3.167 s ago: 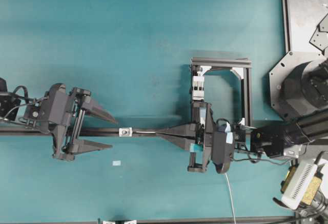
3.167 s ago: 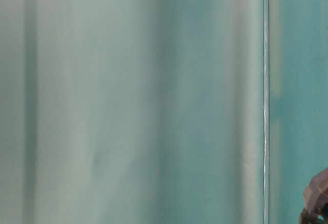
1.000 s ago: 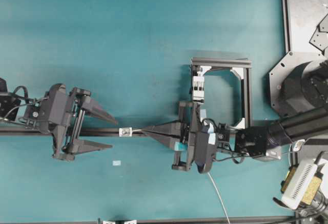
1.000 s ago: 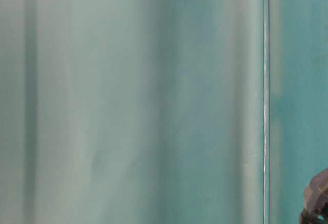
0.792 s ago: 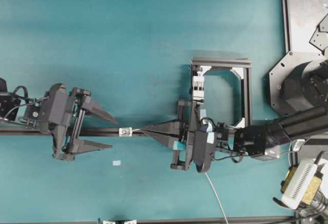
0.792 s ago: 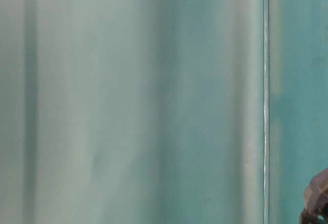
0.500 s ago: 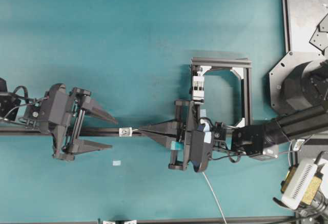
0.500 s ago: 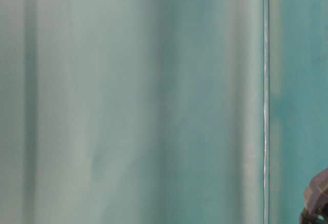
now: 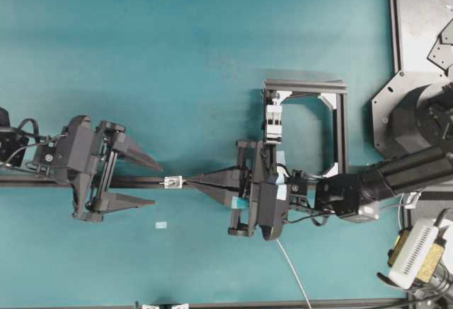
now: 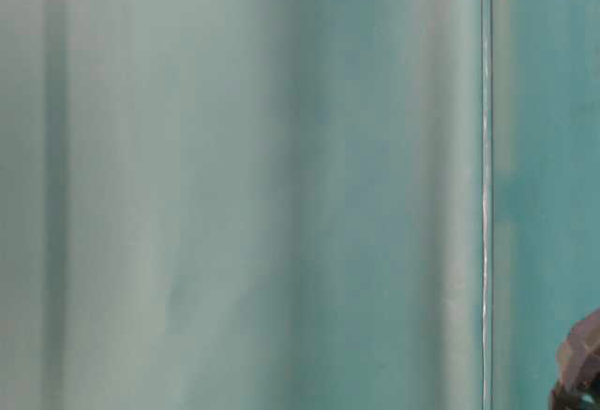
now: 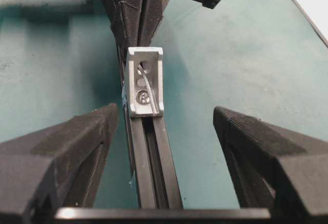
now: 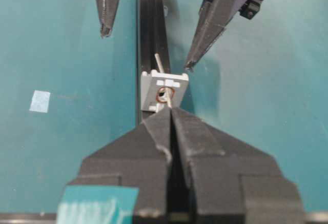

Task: Insert the wire into the hole on the right side and pull it with the left arm.
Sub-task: 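Push the wire tip leftward through the hole in the white clip, then close the left gripper on the wire tip emerging from the clip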

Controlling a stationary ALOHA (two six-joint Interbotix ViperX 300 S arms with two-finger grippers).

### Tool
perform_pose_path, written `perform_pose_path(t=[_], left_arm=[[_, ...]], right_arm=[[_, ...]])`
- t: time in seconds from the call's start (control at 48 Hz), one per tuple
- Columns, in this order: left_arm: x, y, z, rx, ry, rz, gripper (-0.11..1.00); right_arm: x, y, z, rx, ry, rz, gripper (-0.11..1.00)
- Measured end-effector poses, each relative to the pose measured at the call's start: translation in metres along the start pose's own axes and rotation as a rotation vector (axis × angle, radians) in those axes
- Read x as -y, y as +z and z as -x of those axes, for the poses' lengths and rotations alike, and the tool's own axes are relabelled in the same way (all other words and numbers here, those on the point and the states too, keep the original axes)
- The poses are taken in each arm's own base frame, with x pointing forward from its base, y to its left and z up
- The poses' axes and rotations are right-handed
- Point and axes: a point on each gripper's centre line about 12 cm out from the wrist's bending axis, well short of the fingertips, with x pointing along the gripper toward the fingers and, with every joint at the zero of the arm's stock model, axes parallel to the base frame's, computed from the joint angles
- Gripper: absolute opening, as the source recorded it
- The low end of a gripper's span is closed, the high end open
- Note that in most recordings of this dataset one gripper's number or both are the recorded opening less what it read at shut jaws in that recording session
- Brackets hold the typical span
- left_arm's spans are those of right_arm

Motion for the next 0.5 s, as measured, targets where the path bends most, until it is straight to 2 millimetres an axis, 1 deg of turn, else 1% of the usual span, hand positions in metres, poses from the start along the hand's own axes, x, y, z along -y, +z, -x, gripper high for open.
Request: perform_pose_path(t=[0.5], left_arm=[[0.0001,0.0023,-0.0031,0.003,-0.001,0.0,0.91]], right_arm=[[-0.0017,0.0031,-0.0026,0.009,0.0,-0.006,0.03]])
